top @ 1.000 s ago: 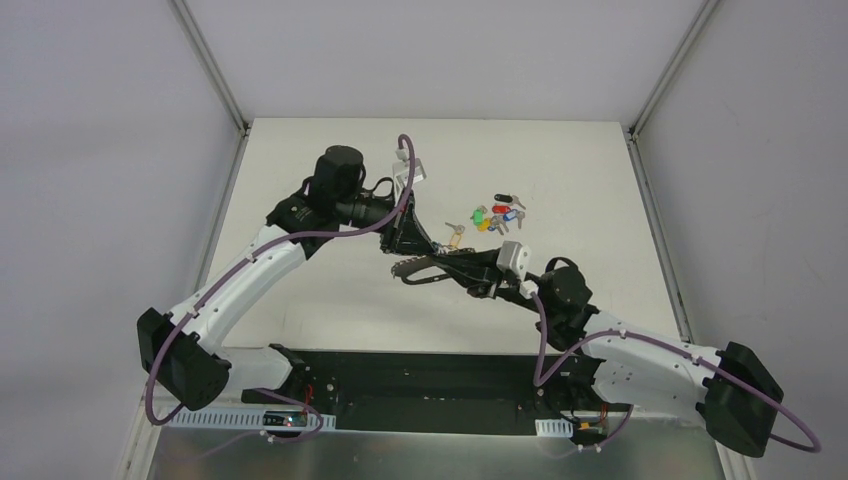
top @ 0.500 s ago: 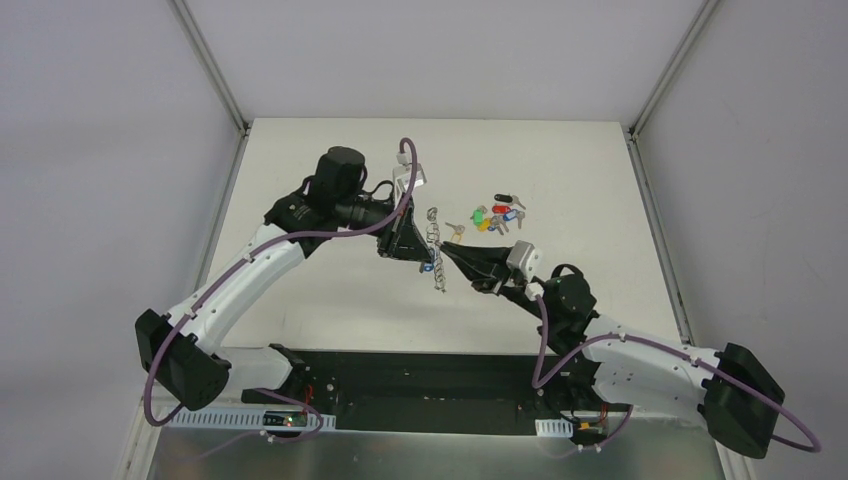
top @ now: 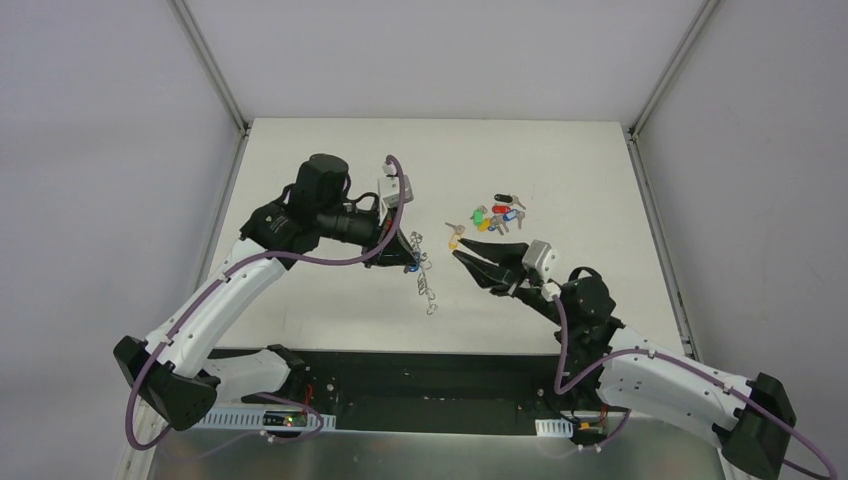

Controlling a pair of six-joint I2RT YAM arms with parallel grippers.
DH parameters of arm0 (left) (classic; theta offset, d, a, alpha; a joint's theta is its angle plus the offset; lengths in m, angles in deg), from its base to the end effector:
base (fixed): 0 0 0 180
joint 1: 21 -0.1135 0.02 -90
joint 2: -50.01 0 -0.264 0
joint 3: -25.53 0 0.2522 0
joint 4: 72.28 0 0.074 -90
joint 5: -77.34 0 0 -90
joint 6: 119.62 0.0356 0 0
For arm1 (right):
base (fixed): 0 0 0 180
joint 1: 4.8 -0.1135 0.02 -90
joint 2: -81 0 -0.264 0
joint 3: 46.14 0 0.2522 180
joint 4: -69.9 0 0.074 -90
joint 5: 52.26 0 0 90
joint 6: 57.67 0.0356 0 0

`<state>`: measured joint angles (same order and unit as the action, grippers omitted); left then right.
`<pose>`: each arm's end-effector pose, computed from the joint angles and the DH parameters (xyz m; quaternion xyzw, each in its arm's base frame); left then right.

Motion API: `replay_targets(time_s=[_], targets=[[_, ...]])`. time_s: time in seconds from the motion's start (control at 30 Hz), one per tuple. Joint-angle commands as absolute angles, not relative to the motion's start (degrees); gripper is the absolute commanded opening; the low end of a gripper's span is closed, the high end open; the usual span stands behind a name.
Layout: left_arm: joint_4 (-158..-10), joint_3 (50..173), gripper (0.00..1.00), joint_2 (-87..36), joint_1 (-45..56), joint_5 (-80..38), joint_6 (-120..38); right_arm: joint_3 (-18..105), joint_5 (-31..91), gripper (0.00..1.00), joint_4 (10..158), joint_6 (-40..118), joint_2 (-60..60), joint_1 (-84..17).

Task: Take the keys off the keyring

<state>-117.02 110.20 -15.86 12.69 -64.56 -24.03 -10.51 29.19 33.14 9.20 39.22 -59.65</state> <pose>0.1818 -0.1548 0.3937 0.4748 0.6399 -0.4756 0.3726 0.0923 0.1403 0.3180 -0.3612 0.3432 0.2723 0.8232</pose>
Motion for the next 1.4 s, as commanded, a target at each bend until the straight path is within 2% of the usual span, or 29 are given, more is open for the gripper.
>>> replay_targets(time_s=[0.0, 0.13, 0.53, 1.0, 1.37], targets=[[-119.4, 112.5, 0.0, -14.2, 12.7, -66.2, -17.3, -4.1, 27.2, 0.3, 44.9, 8.8, 40.1, -59.3], [-120.7, 112.6, 0.0, -14.0, 12.8, -66.3, -14.9, 0.0, 23.9, 0.29, 51.4, 8.2, 38.7, -59.3], [-122.6, 113.5, 0.0, -13.6, 13.8, -65.0, -11.7, 7.4, 12.3, 0.23, 58.4, 7.3, 30.3, -59.4], [-123.8, 113.6, 0.0, -13.4, 14.6, -65.6, -9.7, 9.2, 10.0, 0.2, 56.7, 7.4, 26.1, -59.7], [-125.0, 114.2, 0.0, -13.8, 15.1, -65.2, -8.6, 9.7, 10.4, 0.24, 56.8, 6.9, 26.6, -59.7]])
